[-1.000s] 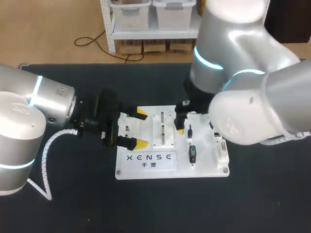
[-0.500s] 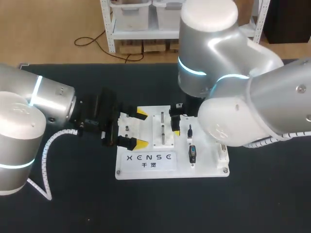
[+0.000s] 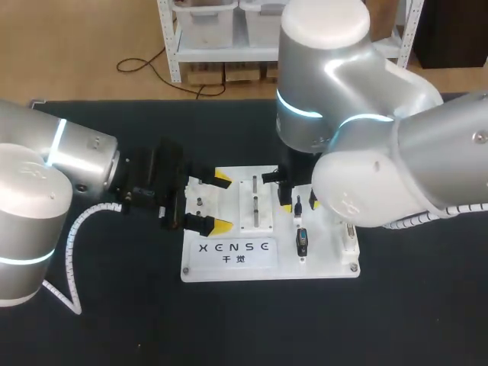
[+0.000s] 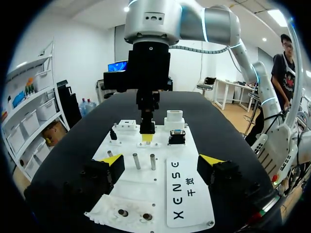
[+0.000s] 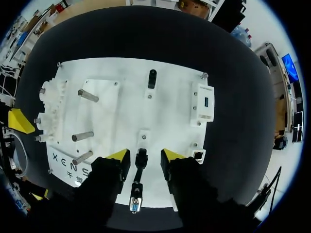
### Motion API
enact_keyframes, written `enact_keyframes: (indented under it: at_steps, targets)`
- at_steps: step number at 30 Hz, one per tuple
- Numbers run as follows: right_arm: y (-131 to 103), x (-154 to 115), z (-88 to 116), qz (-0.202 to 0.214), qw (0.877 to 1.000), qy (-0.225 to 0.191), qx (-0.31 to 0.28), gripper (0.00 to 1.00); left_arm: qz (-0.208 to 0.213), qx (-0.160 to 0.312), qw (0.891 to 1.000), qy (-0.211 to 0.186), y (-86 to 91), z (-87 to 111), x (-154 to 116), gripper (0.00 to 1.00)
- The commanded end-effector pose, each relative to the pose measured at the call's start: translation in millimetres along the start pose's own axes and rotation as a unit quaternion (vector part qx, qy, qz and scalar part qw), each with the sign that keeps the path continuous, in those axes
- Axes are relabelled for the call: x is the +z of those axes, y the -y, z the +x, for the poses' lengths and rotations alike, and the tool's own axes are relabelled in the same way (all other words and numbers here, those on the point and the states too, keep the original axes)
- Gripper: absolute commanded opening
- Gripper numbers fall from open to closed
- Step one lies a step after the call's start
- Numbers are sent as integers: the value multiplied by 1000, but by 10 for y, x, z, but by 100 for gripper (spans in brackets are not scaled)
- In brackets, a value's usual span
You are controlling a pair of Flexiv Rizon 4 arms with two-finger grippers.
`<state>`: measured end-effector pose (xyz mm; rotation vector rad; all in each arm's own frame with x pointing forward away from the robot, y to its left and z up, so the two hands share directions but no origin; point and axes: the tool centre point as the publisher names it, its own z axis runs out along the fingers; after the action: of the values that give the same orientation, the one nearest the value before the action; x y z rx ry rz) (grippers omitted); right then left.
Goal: Insert the Ethernet cable into its matching sockets.
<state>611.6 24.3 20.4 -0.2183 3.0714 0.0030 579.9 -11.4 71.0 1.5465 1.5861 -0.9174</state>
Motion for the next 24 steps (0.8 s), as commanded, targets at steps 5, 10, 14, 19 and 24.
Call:
enact_keyframes:
  at_steps: [5,10,14,19,24]
  targets:
    - [-23,1,-7,-8,1000,4,-8,0,-1,1,1000,3,5,18,1,100]
    - [-24,-13,-15,-11,1000,6,-11,0,-1,1,1000,3,5,18,1,100]
    - [13,-76,-36,-12,1000,8,-11,0,-1,1,1000,3,5,18,1,100]
    - [112,-221,-63,-14,1000,10,-1,0,-1,1,1000,3,5,18,1,100]
    - [256,-307,-63,-13,1000,5,13,0,-1,1,1000,3,5,18,1,100]
